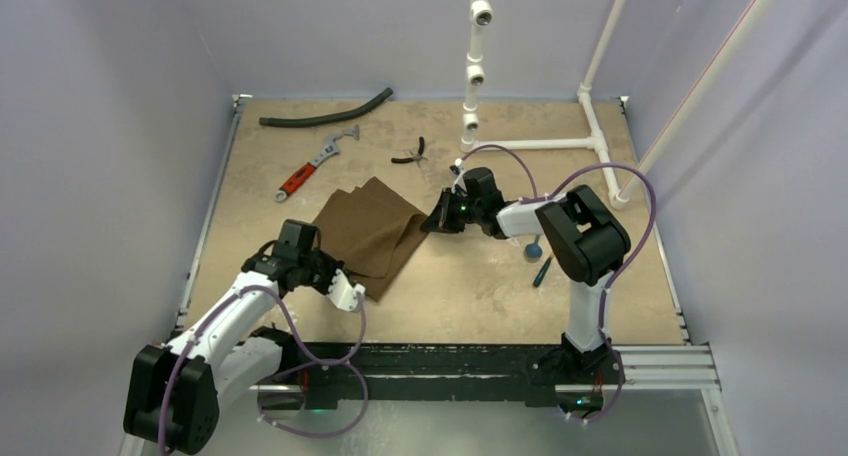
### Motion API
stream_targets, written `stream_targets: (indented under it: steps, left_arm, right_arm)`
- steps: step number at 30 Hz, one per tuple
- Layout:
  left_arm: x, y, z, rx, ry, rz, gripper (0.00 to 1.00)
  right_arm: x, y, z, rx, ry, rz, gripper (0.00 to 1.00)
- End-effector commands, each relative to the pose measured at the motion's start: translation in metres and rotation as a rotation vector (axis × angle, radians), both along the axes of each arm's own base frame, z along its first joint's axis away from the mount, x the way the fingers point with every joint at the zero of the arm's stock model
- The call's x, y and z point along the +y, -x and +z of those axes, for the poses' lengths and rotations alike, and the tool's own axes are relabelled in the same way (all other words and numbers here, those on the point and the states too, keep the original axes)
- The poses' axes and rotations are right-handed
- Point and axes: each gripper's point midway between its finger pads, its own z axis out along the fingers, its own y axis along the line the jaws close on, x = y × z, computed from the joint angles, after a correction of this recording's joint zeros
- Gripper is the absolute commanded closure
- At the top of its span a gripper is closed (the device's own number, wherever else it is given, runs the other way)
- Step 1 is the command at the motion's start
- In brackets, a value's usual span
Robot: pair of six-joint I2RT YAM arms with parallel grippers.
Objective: Fold the napkin into a case and place the utensils inside
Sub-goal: Fold the top corner of the square-folded napkin at the center of the board.
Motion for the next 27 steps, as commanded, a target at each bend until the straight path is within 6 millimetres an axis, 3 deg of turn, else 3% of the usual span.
stream_targets:
  steps: [1, 10, 16, 22, 25, 27]
  left_arm:
    - [0.002, 0.006, -0.004, 0.027, -0.006, -0.030, 1.00]
    - [-0.016, -0.002, 0.037, 0.099, 0.139, 0.078, 1.00]
    - [-0.004, 0.026, 0.002, 0.132, 0.035, -0.034, 1.00]
    - [0.014, 0.013, -0.025, 0.100, -0.064, 0.016, 1.00]
    - [0.010, 0.000, -0.022, 0.062, -0.029, 0.060, 1.00]
    - [0.005, -0.007, -0.014, 0.053, 0.014, 0.085, 1.00]
  right_arm:
    - [-0.006, -0.007, 0.007, -0.025, 0.017, -0.019, 0.94]
    - [-0.009, -0.007, 0.004, -0.026, 0.032, -0.024, 0.94]
    - [-0.009, -0.009, 0.008, -0.043, 0.034, -0.026, 0.93]
    - [-0.010, -0.011, 0.014, -0.059, 0.038, -0.027, 0.92]
    - [-0.010, -0.015, 0.017, -0.075, 0.039, -0.036, 0.88]
    - [-0.012, -0.020, 0.030, -0.116, 0.038, -0.054, 0.81]
